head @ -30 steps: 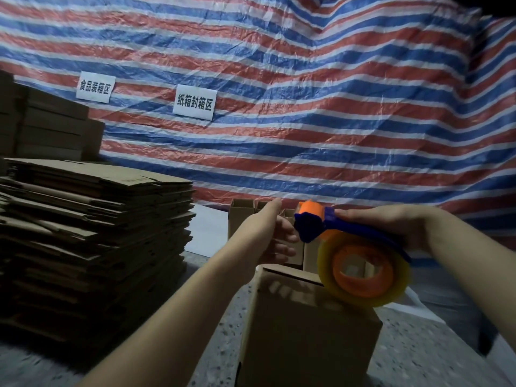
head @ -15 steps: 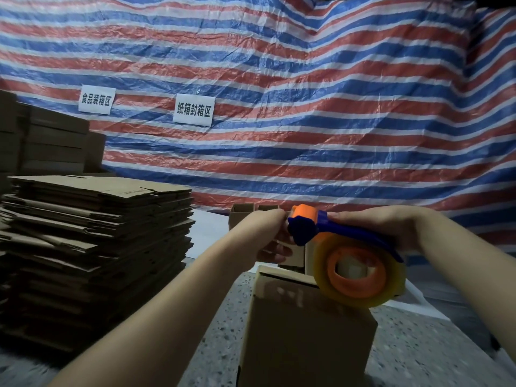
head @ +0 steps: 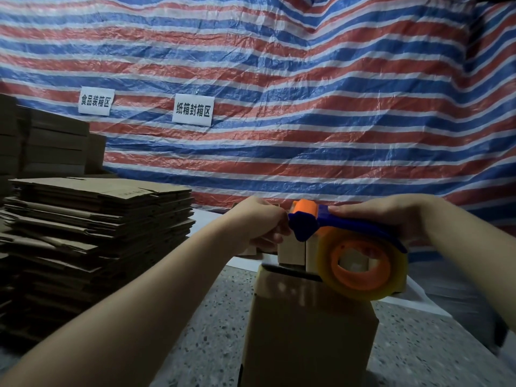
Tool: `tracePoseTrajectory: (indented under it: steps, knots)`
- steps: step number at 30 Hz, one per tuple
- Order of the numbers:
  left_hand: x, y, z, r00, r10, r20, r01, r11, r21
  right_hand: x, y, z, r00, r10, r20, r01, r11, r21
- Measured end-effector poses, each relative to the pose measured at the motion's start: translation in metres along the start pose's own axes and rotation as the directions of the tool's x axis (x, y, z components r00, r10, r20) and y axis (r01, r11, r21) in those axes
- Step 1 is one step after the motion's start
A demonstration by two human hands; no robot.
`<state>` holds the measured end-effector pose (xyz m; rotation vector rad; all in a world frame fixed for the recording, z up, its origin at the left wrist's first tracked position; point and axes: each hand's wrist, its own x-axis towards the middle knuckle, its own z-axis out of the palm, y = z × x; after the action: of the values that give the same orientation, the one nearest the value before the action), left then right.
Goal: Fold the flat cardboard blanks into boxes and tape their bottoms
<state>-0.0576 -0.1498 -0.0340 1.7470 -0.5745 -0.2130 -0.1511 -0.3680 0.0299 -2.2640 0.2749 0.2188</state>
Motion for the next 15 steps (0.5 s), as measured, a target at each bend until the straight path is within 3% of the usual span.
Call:
tracePoseTrajectory:
  steps: [7,11,15]
  knots:
    - [0.002,-0.017,-0.004,0.981,0.027,-0.193,-0.047,0.994,-0.1,-0.009,0.002,-0.018,0.998,0.063,0.008,-0.063,0.997,-0.036]
    - [0.002,-0.047,0.009,0.995,0.029,-0.093,-0.039,0.993,-0.112,-0.006,0.009,-0.021,0.995,0.101,-0.025,-0.103,0.993,-0.057]
    - [0.002,-0.072,0.002,0.986,0.153,0.07,-0.151,0.988,-0.035,-0.006,0.013,-0.024,0.994,0.098,-0.056,-0.1,0.995,-0.031]
